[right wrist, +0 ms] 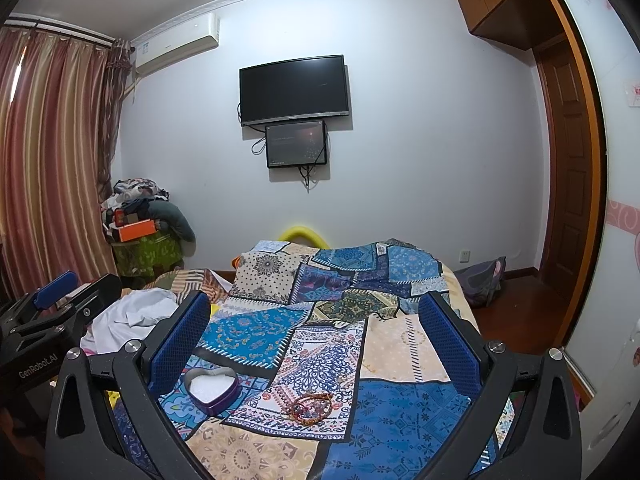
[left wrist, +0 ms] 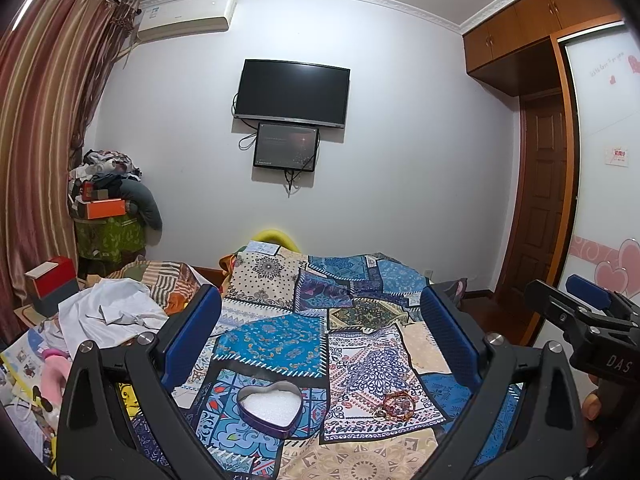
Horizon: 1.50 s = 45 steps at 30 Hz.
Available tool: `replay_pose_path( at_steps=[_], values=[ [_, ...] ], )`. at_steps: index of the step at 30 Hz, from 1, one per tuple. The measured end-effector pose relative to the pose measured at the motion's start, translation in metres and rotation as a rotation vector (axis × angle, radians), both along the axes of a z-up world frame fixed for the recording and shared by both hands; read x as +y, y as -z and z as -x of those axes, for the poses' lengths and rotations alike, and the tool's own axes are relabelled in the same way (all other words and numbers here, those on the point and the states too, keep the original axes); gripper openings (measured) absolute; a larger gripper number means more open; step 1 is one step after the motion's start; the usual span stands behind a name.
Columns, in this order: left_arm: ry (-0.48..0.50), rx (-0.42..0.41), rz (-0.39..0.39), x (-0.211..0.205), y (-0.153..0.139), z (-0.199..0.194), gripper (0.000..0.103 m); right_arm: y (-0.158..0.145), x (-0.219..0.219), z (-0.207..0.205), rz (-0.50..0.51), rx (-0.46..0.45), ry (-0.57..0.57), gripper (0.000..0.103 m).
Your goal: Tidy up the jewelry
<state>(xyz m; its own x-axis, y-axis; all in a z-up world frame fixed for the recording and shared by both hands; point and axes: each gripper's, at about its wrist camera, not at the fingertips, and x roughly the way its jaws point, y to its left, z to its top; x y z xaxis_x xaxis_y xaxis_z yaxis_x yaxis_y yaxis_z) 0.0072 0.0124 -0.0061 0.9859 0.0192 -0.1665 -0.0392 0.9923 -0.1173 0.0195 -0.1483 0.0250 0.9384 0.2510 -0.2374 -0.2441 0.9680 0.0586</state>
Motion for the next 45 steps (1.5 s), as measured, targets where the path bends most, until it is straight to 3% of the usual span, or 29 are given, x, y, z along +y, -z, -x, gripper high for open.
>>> replay_pose_path(
  at_steps=[35, 45],
  values=[
    [0.008, -0.005, -0.012, -0.007, -0.003, 0.005, 0.100, -0.003, -0.002, 0.000, -0.003, -0.003, 0.002, 0.103],
    [0.024, 0.038, -0.015, -0.008, 0.004, -0.008, 0.100, 0.001, -0.004, -0.007, 0.000, 0.023, 0.014, 0.103]
  ],
)
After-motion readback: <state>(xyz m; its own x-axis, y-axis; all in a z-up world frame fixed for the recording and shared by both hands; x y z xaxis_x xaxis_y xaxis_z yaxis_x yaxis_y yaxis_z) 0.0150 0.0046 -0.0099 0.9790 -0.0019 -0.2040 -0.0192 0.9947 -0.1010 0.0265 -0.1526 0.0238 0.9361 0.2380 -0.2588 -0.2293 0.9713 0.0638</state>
